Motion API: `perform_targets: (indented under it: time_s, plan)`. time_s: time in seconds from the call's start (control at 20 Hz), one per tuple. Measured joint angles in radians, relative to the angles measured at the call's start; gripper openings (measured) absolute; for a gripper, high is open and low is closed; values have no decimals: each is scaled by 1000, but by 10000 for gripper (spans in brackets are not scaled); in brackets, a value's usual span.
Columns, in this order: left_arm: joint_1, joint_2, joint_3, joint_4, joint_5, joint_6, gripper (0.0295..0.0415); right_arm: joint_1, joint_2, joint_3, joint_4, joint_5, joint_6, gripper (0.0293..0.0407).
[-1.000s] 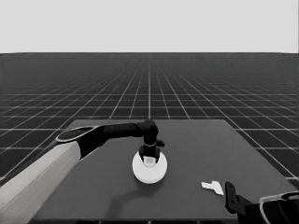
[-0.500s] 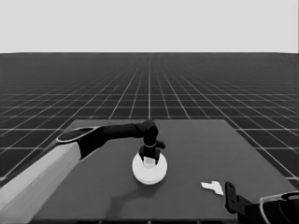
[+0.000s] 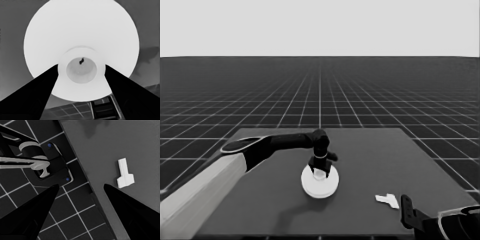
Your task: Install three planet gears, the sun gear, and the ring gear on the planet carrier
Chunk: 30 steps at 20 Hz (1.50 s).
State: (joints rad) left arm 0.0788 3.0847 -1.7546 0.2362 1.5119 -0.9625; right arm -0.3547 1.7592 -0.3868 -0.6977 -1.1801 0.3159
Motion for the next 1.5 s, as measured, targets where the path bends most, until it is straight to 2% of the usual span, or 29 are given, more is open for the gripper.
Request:
perform_targets:
  time_s: [0.8, 0.85, 0.9, 1.3, 1.4, 1.5]
  plan:
    - [0, 0, 0, 0, 0, 140, 348, 0, 0, 0, 0, 0, 0, 385]
    - [0, 0, 0, 0, 0, 145, 373, 0, 0, 0, 0, 0, 0, 385]
    - [0, 0, 0, 0, 0, 148, 381, 0, 0, 0, 0, 0, 0, 385]
    - [0, 0, 0, 0, 0, 152, 385, 0, 0, 0, 0, 0, 0, 385]
    - [-69, -12, 42, -59, 17, -213, 386, 0, 0, 0, 0, 0, 0, 385]
    - [-96, -13, 50, -80, 24, -338, 385, 0, 0, 0, 0, 0, 0, 385]
